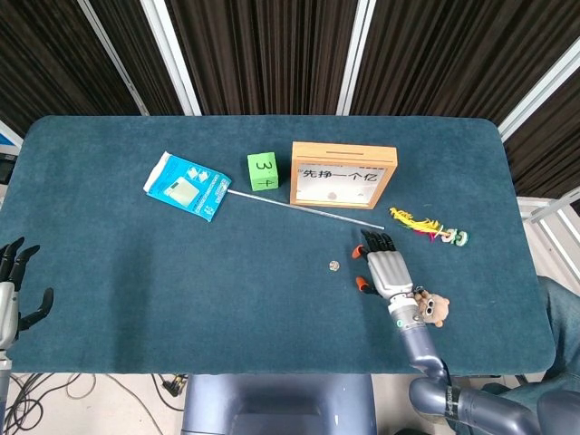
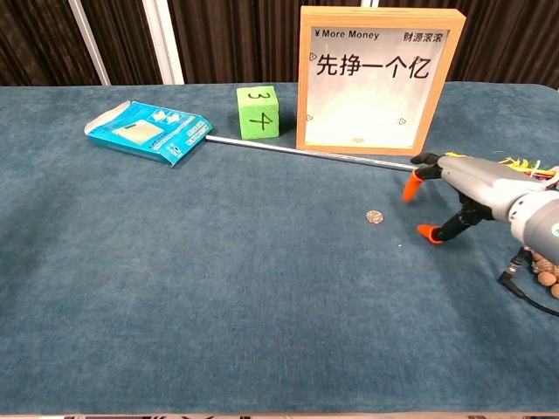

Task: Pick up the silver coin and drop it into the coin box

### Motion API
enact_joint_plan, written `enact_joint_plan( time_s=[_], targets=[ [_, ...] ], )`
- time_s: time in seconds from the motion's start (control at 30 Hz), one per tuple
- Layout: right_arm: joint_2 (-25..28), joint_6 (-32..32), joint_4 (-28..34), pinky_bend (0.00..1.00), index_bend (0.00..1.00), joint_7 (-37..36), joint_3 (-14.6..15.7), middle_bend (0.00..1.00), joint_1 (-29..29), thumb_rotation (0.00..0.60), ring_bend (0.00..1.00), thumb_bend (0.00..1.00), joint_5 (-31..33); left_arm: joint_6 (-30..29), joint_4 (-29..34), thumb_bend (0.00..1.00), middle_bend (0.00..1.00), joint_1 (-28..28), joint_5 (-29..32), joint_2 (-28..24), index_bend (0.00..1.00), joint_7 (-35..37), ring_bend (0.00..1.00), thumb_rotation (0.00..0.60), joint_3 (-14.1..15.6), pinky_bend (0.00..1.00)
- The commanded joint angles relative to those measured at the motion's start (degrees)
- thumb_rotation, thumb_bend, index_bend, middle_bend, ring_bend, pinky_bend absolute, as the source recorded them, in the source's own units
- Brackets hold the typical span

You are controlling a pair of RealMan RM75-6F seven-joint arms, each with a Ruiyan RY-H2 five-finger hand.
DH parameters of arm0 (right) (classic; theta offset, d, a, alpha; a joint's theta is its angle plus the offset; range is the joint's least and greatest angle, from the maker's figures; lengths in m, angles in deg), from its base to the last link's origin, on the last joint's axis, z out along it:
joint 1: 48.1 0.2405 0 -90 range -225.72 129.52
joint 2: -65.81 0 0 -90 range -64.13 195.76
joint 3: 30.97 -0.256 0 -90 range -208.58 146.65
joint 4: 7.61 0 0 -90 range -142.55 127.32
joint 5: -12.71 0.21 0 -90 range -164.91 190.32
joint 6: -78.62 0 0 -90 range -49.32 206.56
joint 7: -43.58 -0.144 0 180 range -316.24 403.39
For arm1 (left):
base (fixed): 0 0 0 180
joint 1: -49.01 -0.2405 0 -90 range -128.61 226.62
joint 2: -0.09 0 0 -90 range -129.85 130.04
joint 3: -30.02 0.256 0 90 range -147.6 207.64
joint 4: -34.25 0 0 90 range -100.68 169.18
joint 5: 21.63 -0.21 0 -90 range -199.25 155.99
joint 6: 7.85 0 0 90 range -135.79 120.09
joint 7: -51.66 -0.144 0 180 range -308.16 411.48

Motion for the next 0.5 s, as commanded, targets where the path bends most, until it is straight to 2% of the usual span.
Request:
enact_joint_plan(
  time_s=[0.03, 0.5],
  targets=[
    [-1.16, -0.2, -1.02, 0.0, 0.38, -0.71, 0.06, 0.04, 0.74, 0.6, 0.0, 0.4, -0.69, 0.0, 0.01, 0.39, 0.03, 0.0, 0.06, -0.01, 0.16, -0.03, 0.04, 0.6, -0.04, 0.0],
    [-5.28, -1.01, -4.4, 0.0, 0.41, -2.19, -0.45, 0.04, 3.57, 0.6, 0.0, 0.41, -2.0, 0.28, 0.17, 0.39, 0.03, 0.11, 0.41, -0.16, 0.16, -0.13, 0.04, 0.6, -0.15, 0.0]
  ],
)
